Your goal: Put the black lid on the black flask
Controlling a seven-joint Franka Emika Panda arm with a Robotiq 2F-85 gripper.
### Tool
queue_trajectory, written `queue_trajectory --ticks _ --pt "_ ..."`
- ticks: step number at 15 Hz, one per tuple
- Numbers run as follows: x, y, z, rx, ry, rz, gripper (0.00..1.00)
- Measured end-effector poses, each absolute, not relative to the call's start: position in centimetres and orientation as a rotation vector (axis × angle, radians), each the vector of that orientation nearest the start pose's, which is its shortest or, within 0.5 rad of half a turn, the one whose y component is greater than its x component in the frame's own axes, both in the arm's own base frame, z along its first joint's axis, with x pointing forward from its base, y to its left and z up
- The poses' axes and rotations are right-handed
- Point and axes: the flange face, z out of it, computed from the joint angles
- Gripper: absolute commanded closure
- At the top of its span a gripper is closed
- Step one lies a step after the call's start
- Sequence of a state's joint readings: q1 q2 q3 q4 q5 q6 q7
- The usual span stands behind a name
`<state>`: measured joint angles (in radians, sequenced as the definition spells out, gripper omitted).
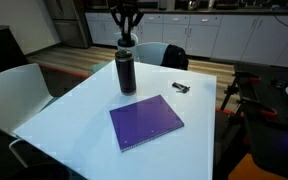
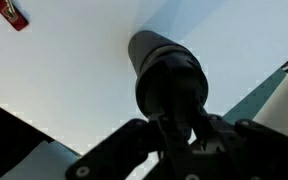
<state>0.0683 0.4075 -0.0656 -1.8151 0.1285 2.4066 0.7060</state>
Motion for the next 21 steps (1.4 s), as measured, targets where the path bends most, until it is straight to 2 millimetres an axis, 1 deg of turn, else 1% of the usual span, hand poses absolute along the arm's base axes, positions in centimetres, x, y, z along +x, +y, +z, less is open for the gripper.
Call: queue_trajectory --ticks 7,15,21 --pt "67.0 1.2 32.4 -2.785 1.135 -0.218 0.94" --pt "67.9 1.3 31.6 -2.788 1.132 -0.219 0.94" --pt "68.2 1.5 30.7 -2.794 1.131 -0.208 0.94"
